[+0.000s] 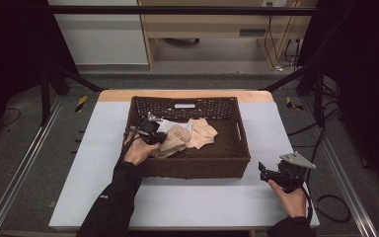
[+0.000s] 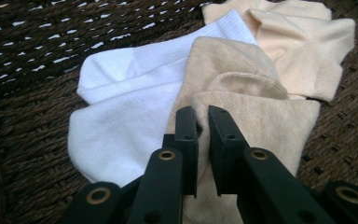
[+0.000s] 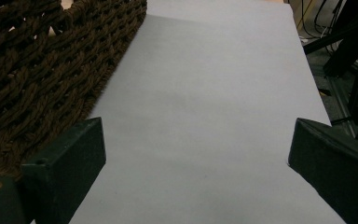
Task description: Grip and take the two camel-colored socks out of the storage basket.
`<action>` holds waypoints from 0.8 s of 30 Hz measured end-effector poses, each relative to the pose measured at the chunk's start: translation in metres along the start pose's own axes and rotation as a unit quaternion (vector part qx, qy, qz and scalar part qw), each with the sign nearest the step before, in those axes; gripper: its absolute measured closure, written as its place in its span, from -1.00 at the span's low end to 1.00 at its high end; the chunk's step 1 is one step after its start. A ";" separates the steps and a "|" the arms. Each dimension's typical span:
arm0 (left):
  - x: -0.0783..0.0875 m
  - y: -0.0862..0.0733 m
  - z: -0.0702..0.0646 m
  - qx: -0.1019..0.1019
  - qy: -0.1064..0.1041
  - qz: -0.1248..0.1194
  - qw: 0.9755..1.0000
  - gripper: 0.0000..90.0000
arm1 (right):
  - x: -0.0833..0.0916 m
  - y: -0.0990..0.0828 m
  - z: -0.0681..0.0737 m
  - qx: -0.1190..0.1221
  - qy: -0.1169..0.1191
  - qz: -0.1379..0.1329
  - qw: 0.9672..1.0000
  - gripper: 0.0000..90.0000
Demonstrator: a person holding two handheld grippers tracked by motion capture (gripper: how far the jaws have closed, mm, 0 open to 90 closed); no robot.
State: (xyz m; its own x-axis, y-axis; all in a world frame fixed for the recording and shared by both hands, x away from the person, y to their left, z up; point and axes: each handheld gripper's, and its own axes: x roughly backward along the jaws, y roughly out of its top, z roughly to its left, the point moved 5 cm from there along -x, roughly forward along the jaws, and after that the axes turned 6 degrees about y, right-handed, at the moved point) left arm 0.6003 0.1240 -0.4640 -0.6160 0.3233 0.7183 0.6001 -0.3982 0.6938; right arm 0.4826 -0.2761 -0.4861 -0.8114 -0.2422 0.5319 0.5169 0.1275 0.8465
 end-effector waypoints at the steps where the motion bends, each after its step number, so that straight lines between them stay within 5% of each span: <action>1: 0.000 0.000 0.000 0.000 0.000 0.000 1.000 0.85 | 0.000 0.000 0.000 0.000 0.000 0.000 1.000 -0.91; 9: 0.012 0.009 0.002 0.013 -0.014 -0.061 0.998 0.91 | 0.001 0.000 -0.001 -0.002 -0.001 -0.002 1.000 -0.91; 13: 0.025 0.018 0.005 0.028 -0.019 -0.107 0.994 0.92 | 0.001 0.000 -0.001 -0.004 -0.001 -0.002 1.000 -0.91; 17: 0.050 0.035 0.006 0.025 -0.014 -0.175 0.984 0.93 | 0.001 0.001 -0.001 -0.003 -0.002 -0.003 1.000 -0.91; 18: 0.050 0.035 0.006 0.025 -0.014 -0.175 0.984 0.93 | 0.001 0.001 -0.002 -0.004 -0.002 -0.004 1.000 -0.91; 19: 0.056 0.039 0.006 0.028 -0.015 -0.190 0.981 0.93 | 0.001 0.001 -0.002 -0.004 -0.002 -0.004 1.000 -0.91; 20: 0.067 0.046 0.005 0.033 -0.018 -0.215 0.976 0.93 | 0.001 0.001 -0.002 -0.005 -0.002 -0.003 1.000 -0.91; 24: 0.088 0.055 0.000 0.035 -0.024 -0.251 0.967 0.94 | 0.001 0.001 -0.002 -0.004 -0.002 -0.003 1.000 -0.91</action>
State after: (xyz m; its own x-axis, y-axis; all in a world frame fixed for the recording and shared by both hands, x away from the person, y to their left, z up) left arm 0.5790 0.1301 -0.3629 -0.8152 0.5008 0.2909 0.2665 -0.1216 0.9561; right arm 0.4827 -0.2779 -0.4851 -0.8157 -0.2382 0.5272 0.5143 0.1187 0.8494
